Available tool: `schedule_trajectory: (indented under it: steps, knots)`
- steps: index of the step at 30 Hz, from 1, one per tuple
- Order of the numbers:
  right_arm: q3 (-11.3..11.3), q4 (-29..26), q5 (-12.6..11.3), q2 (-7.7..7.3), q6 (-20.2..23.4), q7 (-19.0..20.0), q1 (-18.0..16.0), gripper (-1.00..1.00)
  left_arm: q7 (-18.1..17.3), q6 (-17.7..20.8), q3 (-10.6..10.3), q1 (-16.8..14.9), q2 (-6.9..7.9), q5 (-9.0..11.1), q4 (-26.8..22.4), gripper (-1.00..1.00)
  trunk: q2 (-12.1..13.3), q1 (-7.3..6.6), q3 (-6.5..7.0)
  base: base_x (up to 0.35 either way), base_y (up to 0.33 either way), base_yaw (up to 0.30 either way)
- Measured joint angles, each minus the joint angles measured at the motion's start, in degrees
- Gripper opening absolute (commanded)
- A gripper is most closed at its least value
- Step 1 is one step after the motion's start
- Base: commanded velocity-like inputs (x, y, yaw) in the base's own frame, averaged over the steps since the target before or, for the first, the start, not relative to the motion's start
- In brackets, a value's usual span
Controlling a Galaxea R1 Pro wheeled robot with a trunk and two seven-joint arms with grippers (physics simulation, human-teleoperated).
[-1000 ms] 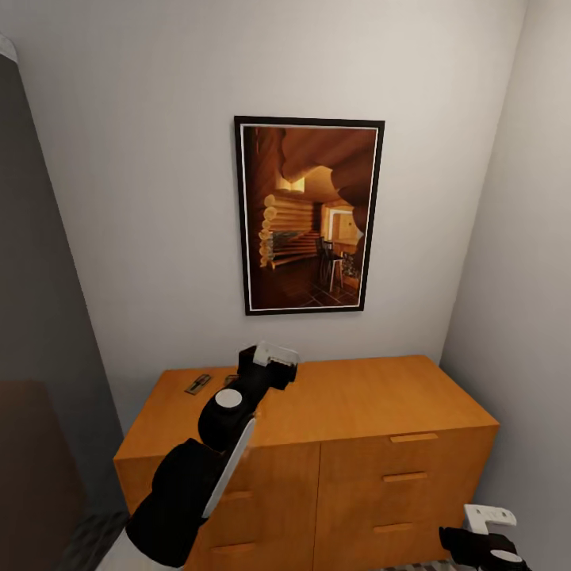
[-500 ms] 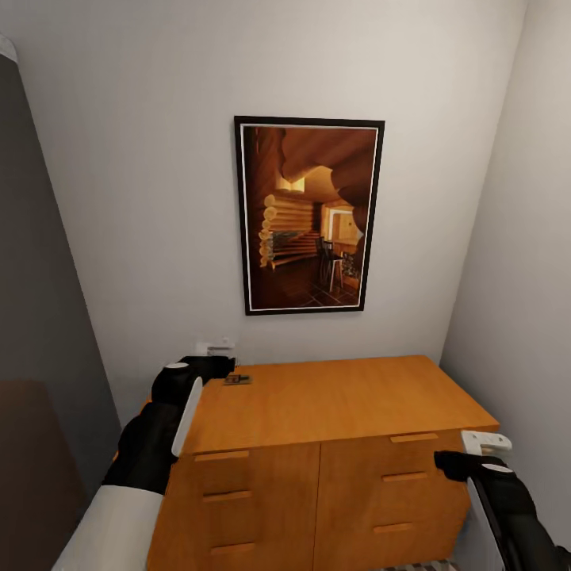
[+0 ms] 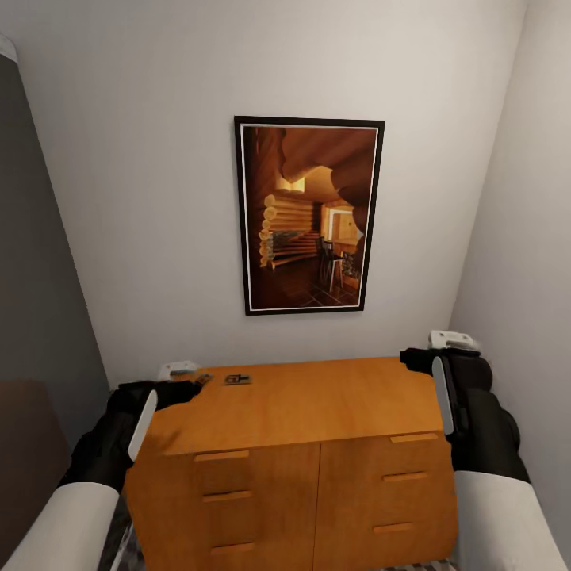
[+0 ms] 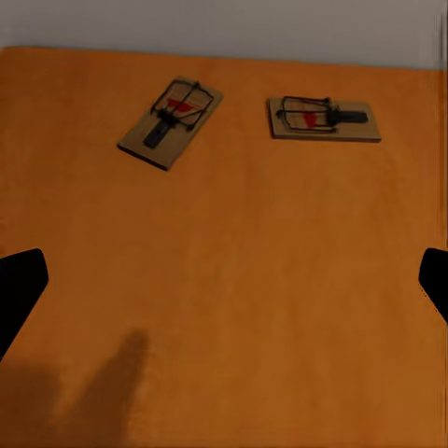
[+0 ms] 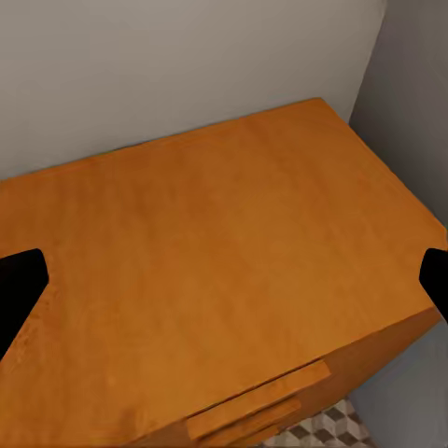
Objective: Take the four mousetraps from the cabinet in the bathroom and place them on the bathroom floor. Make sure all four end up on the same floor surface, and ensure that at least two of them are either under or directly next to the same bathroom sink.
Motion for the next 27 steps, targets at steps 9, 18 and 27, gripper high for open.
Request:
schedule_trajectory:
  steps: [9, 18, 27]
  knots:
    - [5.01, 12.9, 0.28, 5.96, 0.01, -0.19, -6.88, 1.0, -6.04, -0.12, 1.09, 0.0, 2.24, 0.38, -2.01, 1.0, 0.01, 0.0, 0.0, 0.0, 0.0, 0.0]
    - [7.39, 28.21, 0.44, 9.44, -2.75, -0.25, -12.66, 1.0, -7.02, -0.12, 1.17, 0.0, 2.45, 0.11, -3.23, 1.0, 0.0, 0.0, 0.0, 0.0, 0.0, 0.0]
    - [9.98, 31.0, 0.6, 9.44, -3.45, -0.13, -13.45, 1.0, -4.63, 0.32, 0.95, 0.0, 1.9, -0.61, -7.63, 1.0, -0.01, -0.01, 0.0, 0.068, 0.0, 0.0]
